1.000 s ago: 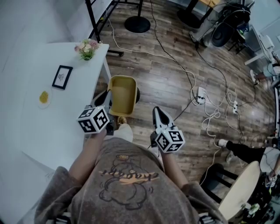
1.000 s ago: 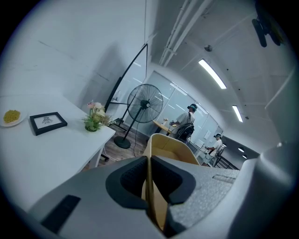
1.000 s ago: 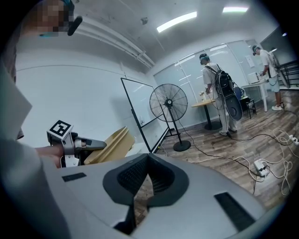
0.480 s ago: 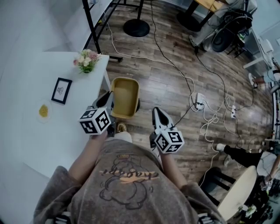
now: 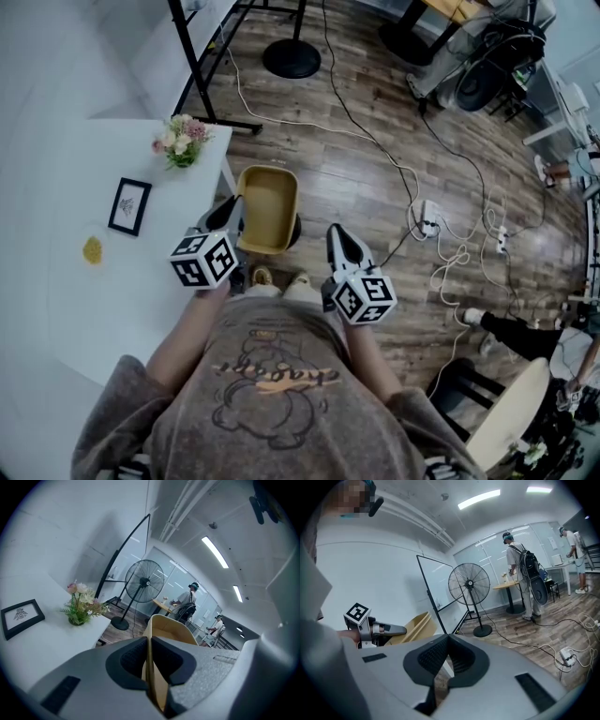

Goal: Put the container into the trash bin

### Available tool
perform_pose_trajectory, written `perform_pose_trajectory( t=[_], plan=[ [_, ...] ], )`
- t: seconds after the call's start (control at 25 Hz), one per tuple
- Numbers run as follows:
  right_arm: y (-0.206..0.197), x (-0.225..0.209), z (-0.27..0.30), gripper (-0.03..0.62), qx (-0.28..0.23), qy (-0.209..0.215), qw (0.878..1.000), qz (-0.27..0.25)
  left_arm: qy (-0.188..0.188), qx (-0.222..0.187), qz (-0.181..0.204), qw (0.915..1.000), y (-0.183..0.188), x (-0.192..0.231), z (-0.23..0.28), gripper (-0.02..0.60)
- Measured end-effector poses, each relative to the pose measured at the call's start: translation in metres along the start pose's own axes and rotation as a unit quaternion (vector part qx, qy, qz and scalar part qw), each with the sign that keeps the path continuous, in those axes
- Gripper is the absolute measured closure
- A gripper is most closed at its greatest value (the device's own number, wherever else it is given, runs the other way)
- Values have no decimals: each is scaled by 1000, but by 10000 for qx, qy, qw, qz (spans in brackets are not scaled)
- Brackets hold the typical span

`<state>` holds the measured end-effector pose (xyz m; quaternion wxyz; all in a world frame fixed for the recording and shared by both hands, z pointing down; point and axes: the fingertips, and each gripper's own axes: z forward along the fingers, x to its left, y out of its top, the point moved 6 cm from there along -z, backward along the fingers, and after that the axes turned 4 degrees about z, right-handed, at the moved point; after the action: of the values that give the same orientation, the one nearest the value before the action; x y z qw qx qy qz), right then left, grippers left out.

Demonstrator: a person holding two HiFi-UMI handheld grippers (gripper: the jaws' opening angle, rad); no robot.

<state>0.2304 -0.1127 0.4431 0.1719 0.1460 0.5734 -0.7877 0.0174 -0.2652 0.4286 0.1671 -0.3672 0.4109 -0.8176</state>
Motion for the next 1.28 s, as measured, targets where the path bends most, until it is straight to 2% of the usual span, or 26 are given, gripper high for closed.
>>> perform_pose_trajectory(
  t=[0.44, 0.72, 1.08, 1.28],
  plan=[
    [22, -36, 29, 594, 262, 159, 9995, -89, 226, 43, -99, 9997, 6, -5, 38, 557],
    [16, -64, 51, 594, 470, 323, 9983, -106, 332, 158, -189, 9991, -10, -3, 71, 557],
    [-24, -101, 85, 594, 759, 348, 9965, 2, 375, 466, -222, 9980, -59, 23, 112, 557],
    [-69, -116, 107, 594, 924, 386, 9950, 49, 414, 637, -236, 9968, -100, 52, 138, 557]
  ],
)
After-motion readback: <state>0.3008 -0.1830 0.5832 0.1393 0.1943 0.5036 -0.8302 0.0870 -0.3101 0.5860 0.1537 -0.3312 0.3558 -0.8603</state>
